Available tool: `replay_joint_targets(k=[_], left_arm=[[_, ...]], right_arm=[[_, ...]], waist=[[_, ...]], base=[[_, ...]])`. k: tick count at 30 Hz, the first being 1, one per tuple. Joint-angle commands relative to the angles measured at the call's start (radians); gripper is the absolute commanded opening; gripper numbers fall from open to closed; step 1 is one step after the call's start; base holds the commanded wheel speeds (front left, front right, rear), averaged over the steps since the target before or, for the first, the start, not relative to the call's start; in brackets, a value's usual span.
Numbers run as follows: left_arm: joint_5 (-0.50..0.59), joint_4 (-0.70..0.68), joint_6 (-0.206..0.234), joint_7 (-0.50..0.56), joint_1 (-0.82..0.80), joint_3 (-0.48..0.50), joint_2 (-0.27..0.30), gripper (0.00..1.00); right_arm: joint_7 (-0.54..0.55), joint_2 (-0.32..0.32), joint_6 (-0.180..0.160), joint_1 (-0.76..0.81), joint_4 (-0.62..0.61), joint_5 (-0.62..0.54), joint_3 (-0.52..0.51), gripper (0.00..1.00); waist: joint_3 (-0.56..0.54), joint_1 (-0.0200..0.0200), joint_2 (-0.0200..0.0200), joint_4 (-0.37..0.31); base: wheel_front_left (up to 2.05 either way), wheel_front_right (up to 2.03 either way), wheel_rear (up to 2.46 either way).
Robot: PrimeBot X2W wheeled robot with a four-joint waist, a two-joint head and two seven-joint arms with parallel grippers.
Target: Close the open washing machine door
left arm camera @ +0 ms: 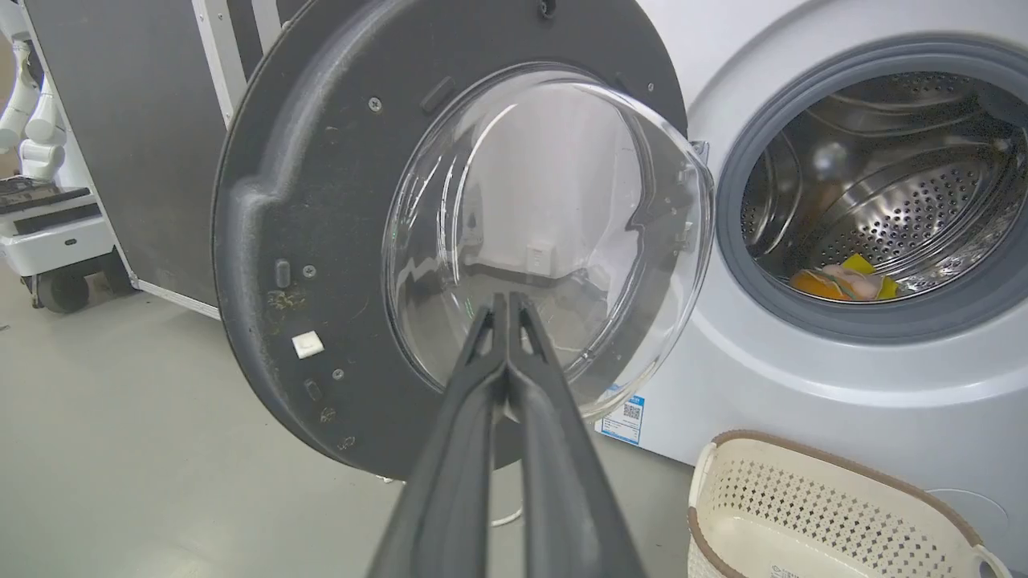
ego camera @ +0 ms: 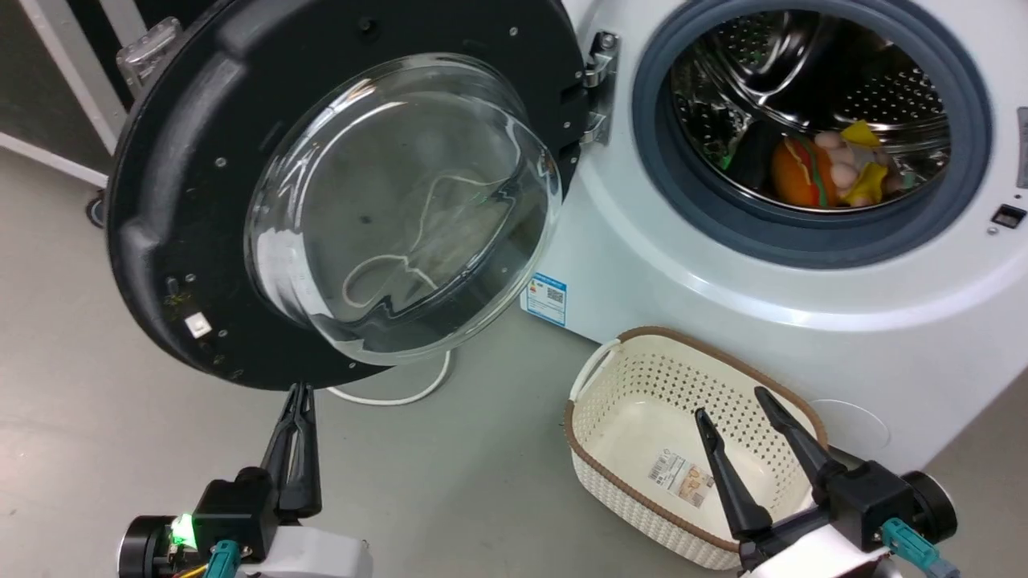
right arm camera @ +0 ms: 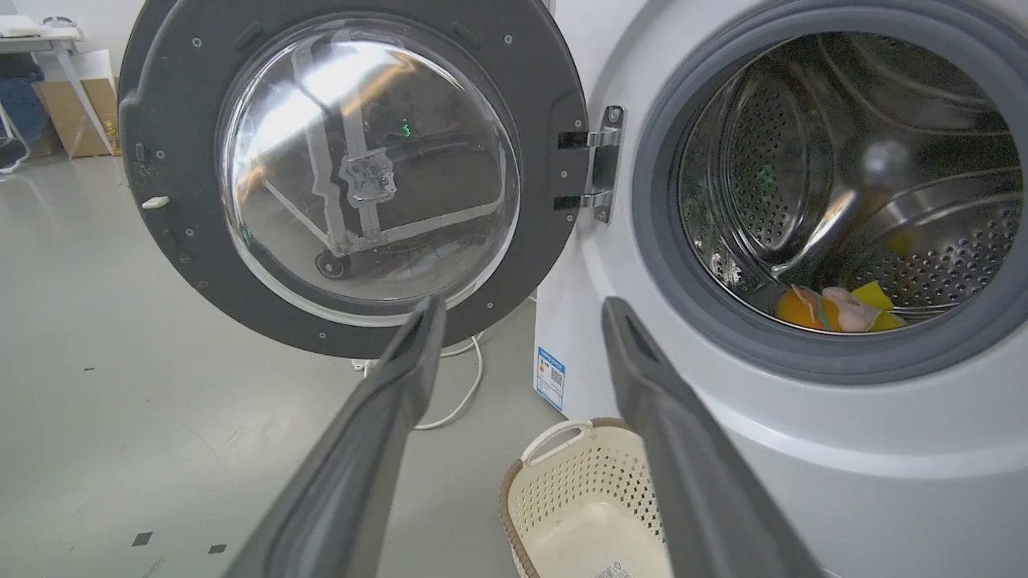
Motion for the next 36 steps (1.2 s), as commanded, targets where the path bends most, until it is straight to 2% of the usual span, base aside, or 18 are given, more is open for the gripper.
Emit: replay_joint_targets(k=[1, 5, 9, 14, 18, 20, 23, 28, 35, 36], left_arm=[[-0.003, -0.002, -0.003, -0.011, 0.013, 0.001, 0.007, 0.0], [-0.055, -0.033, -0.016, -0.019, -0.002, 0.03, 0.003, 0.0], [-0.137, -0.049, -0.061, -0.028, -0.041, 0.078, 0.006, 0.0], [-0.237, -0.044, -0.1, -0.029, -0.14, 0.174, 0.065, 0.0], [-0.419, -0.02, -0.112, 0.04, -0.287, 0.294, 0.119, 0.0], [-0.487, 0.007, -0.114, 0.093, -0.36, 0.34, 0.168, 0.0], [-0.606, 0.082, -0.1, 0.192, -0.476, 0.405, 0.231, 0.0], [-0.729, 0.232, -0.06, 0.287, -0.652, 0.49, 0.331, 0.0], [-0.96, 0.487, 0.034, 0.539, -0.822, 0.574, 0.387, 0.0], [-0.96, 0.487, 0.034, 0.539, -0.822, 0.574, 0.387, 0.0]], right_arm=[[-0.012, 0.002, 0.0, 0.015, -0.003, 0.005, -0.001, 1.0], [-0.02, 0.002, 0.0, 0.033, -0.015, 0.006, -0.016, 1.0], [-0.028, 0.003, 0.0, 0.055, -0.032, 0.0, -0.038, 1.0], [-0.039, 0.003, 0.0, 0.061, -0.051, -0.019, -0.041, 1.0], [-0.047, 0.003, 0.001, 0.048, -0.058, -0.036, -0.04, 1.0], [-0.051, 0.002, 0.001, 0.04, -0.059, -0.041, -0.039, 1.0], [-0.058, -0.003, 0.001, 0.022, -0.062, -0.042, -0.035, 1.0], [-0.068, -0.015, 0.001, -0.009, -0.07, -0.041, -0.02, 1.0], [-0.083, -0.021, 0.001, -0.03, -0.07, -0.035, -0.01, 1.0], [-0.083, -0.021, 0.001, -0.03, -0.07, -0.035, -0.01, 1.0]], waist=[[0.001, 0.0, 0.0, 0.009], [0.008, 0.0, 0.0, 0.026], [0.024, 0.0, 0.0, 0.041], [0.068, 0.0, 0.0, 0.027], [0.106, 0.0, 0.0, 0.014], [0.124, 0.0, 0.0, 0.008], [0.157, 0.0, 0.0, -0.001], [0.207, 0.0, 0.0, -0.021], [0.246, 0.0, 0.0, -0.037], [0.246, 0.0, 0.0, -0.037]], base=[[0.0, 0.0, 0.0], [0.0, 0.0, 0.0], [0.0, 0.0, 0.0], [0.0, 0.0, 0.0], [0.0, 0.0, 0.0], [0.0, 0.0, 0.0], [0.0, 0.0, 0.0], [0.0, 0.0, 0.0], [0.0, 0.0, 0.0], [0.0, 0.0, 0.0]])
